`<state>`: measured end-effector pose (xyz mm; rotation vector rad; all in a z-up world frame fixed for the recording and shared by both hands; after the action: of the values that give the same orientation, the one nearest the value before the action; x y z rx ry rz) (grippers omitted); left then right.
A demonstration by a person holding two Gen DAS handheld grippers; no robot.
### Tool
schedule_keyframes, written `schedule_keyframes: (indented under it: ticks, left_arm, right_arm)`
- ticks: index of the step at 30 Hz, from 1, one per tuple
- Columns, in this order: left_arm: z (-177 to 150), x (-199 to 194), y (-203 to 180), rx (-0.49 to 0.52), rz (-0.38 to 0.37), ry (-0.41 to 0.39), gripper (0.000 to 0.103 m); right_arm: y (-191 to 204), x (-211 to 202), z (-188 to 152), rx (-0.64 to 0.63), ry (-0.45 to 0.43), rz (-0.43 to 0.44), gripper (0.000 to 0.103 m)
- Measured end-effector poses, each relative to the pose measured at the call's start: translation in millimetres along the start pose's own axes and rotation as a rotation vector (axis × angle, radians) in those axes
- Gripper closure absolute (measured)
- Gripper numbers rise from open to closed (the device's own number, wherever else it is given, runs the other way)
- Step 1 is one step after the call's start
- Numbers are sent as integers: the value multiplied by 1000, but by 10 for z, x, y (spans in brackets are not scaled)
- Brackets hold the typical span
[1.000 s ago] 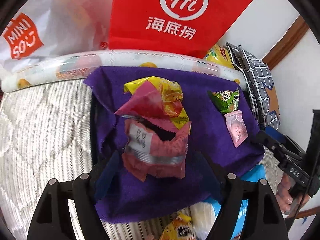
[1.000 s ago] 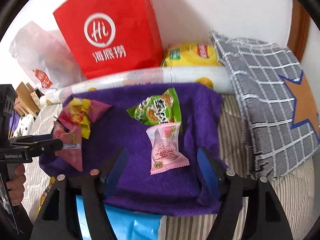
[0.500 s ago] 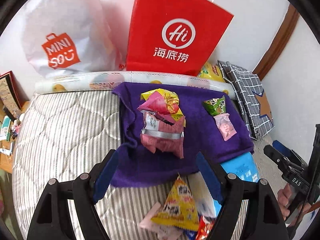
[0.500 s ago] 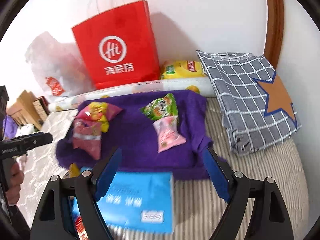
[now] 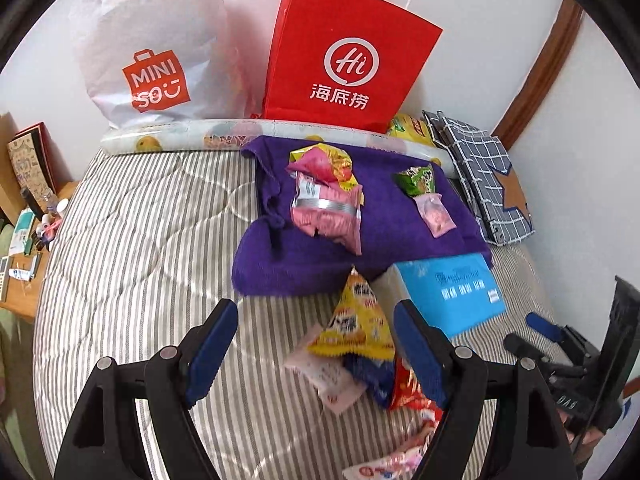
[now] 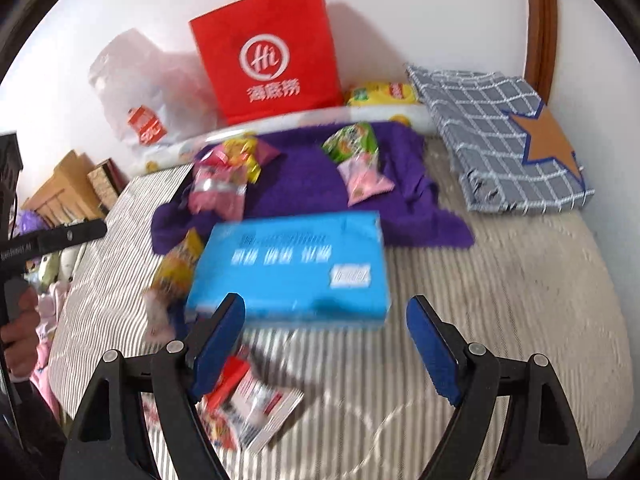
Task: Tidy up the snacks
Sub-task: 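Grasp the white printed packet with the right gripper while the left gripper moves toward the pink bear packet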
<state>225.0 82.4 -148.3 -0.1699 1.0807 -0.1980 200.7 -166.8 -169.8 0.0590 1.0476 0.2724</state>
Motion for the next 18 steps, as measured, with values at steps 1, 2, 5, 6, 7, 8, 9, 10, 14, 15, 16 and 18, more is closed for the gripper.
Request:
schedule_keyframes:
  ticks: [1,2,5,6,7,8,9,10,14,15,16,18]
  left_arm:
    - [-29,-11,6,-1,-3,1,24]
    - [-53,-19,8,-3,-5,1,24]
    - [-132,-36,29,-6,-15,5,24]
    - [-152,-42,34,-4,-16,5,24]
    - [-171,-47,34,-1,-16,6,24]
    - [-192,-53,36,3,-16,5,24]
    - [-212,-61,41,8,-14,5,24]
    - [-230,-67,49,12,-11,4,24]
    - [-278,-63,79,16,-11,7,24]
    - [-287,-49,86,14,-13,12,24]
    - [-295,-34,91,12,-16,17,24]
    - [-316,-6,97,10,-21,25,24]
  right_arm:
    - [35,13,-54,-12,7,2,27]
    - [77,28,-105,-26,13,4,31]
    - [191,84,-222,-58,31,14,38]
    - [232,104,-251,-68,37,28,39]
    - [262,120,-266,-76,41,39,40]
    - [297,139,-281,-88,44,50,40]
    - [336,159,-294,-103,47,59,40]
    - [382,181,-309,-123,51,68,40]
    - [550,270,-357,-204,70,80,40]
    - [574,301,-366,-218,78,74,40]
    - [590,332,-378,-227,88,70,40]
    - [602,386,-428,-238,115,81,40]
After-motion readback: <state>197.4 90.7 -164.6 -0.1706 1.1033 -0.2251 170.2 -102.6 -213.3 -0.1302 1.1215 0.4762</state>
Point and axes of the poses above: each gripper's, at about its wrist camera, not at the fingertips, and x roughly the way its jaws point, y to its left, z to its top, the point moved 6 cm from there along x, roughly the way its jaws point, and after that the axes turned 7 degrees about y, right-handed, at the moved point
